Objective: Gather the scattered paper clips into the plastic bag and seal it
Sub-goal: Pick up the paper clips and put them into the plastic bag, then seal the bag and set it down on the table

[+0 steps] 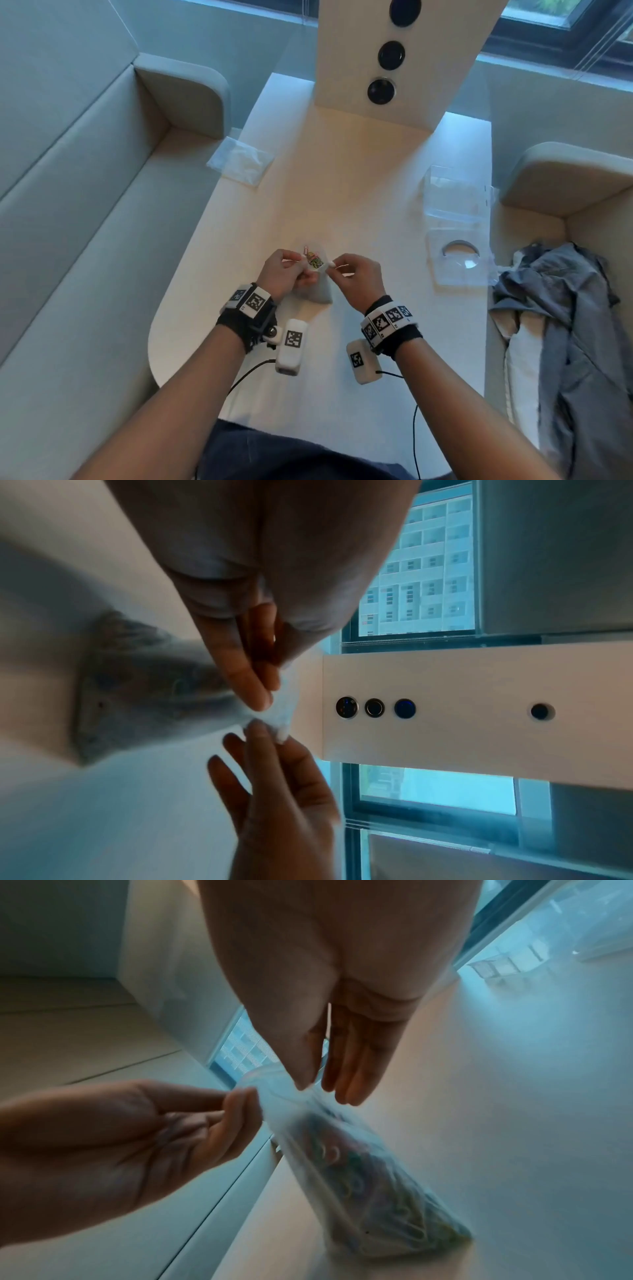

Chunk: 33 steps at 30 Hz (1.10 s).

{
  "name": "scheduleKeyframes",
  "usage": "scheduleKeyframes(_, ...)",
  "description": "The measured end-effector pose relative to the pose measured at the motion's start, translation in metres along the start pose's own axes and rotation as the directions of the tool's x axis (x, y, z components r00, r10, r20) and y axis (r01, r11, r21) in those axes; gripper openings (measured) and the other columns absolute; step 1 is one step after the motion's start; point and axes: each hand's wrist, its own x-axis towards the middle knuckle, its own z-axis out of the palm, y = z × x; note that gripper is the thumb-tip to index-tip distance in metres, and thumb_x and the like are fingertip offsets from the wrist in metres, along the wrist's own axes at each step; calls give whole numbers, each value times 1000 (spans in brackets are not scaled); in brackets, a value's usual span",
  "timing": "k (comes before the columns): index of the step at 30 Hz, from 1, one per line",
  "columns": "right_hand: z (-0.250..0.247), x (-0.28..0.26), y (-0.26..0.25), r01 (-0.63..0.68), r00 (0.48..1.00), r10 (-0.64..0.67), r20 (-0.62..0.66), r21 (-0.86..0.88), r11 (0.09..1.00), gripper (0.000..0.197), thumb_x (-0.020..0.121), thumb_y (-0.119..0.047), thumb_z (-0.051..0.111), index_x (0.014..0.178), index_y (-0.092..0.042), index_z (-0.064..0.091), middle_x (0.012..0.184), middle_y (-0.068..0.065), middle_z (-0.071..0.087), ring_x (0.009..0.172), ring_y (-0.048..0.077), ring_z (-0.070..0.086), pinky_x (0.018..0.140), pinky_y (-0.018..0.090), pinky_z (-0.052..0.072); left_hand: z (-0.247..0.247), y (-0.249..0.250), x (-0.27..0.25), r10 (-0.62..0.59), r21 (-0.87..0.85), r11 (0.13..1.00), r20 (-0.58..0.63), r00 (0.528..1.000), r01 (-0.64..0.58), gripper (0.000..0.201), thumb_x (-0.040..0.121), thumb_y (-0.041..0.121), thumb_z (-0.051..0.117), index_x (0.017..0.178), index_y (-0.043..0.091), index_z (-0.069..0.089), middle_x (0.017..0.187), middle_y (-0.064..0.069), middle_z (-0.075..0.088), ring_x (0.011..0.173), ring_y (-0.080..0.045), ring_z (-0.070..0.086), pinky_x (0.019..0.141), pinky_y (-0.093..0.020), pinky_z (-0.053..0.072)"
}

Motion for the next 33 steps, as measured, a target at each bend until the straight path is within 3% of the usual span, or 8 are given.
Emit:
scheduleKeyframes(2, 1, 2, 0, 32, 999, -32, -18, 34, 999, 7, 84, -14, 74, 81, -8, 72, 78, 1, 73, 70, 7, 69, 65, 11, 52, -12, 3, 1, 127, 380, 920, -59, 990, -95, 16, 88, 15, 67, 95, 11, 53, 80, -6, 64, 70, -22, 64, 76, -41, 57)
scheduleKeyframes(4, 1, 3, -4, 102, 995, -103, 4, 31, 994, 7, 85, -13, 73, 80, -9, 71, 74, 1, 72, 67, 9, 67, 66, 15, 54, -21, 9, 0, 352, 749, 628, -29, 936, -212, 25, 85, 27, 69, 100, 16, 53, 92, -4, 55, 81, -20, 54, 78, -33, 45)
scheduleKeyframes(6, 1, 3, -9, 170, 985, -170, 22, 16, 985, 7, 85, -15, 72, 79, -12, 71, 70, -3, 70, 61, 4, 63, 65, 16, 53, -23, 14, -2, 499, 859, 374, 131, 857, -349, 32, 84, 36, 67, 110, 22, 56, 109, -5, 52, 96, -22, 50, 87, -35, 42)
scheduleKeyframes(9, 2, 4, -15, 210, 978, -210, 9, 6, 978, 7, 86, -19, 72, 82, -13, 74, 71, -4, 72, 61, 2, 65, 65, 14, 53, -19, 18, -4, 535, 843, 253, 288, 794, -475, 30, 87, 42, 62, 114, 31, 64, 125, -1, 54, 119, -20, 47, 103, -41, 34)
scheduleKeyframes(14, 3, 7, -22, 218, 976, -218, 12, -15, 976, 7, 84, -19, 73, 81, -14, 76, 69, -7, 72, 60, -6, 63, 63, 6, 47, -13, 16, 4, 565, 793, 197, 389, 727, -577, 20, 92, 42, 55, 98, 28, 68, 111, 8, 66, 112, -12, 57, 110, -39, 23)
scheduleKeyframes(21, 5, 13, -23, 140, 990, -140, 29, 5, 990, 9, 82, -25, 72, 76, -19, 76, 69, -8, 73, 64, 2, 68, 66, 19, 55, -21, 17, 17, 557, 764, 123, 476, 681, -634, 34, 93, 50, 41, 92, 25, 64, 100, 9, 65, 100, -11, 56, 106, -33, 23)
scheduleKeyframes(27, 6, 35, -16, 1, 999, -5, 48, 73, 997, 8, 81, -24, 75, 73, -21, 73, 71, -8, 72, 67, 7, 69, 68, 24, 57, -43, 23, 34, 469, 751, 256, 454, 758, -609, 17, 95, 33, 54, 92, 18, 62, 88, 5, 66, 84, -20, 58, 89, -40, 45)
scheduleKeyframes(33, 17, 56, -5, -381, 924, 336, 182, 363, 850, 10, 97, -7, 51, 87, -5, 52, 89, 17, 67, 77, 32, 72, 68, 45, 62, -68, 30, 64, 429, 777, 362, 352, 832, -515, 13, 95, 28, 57, 94, 16, 62, 87, 4, 67, 81, -15, 60, 79, -33, 50)
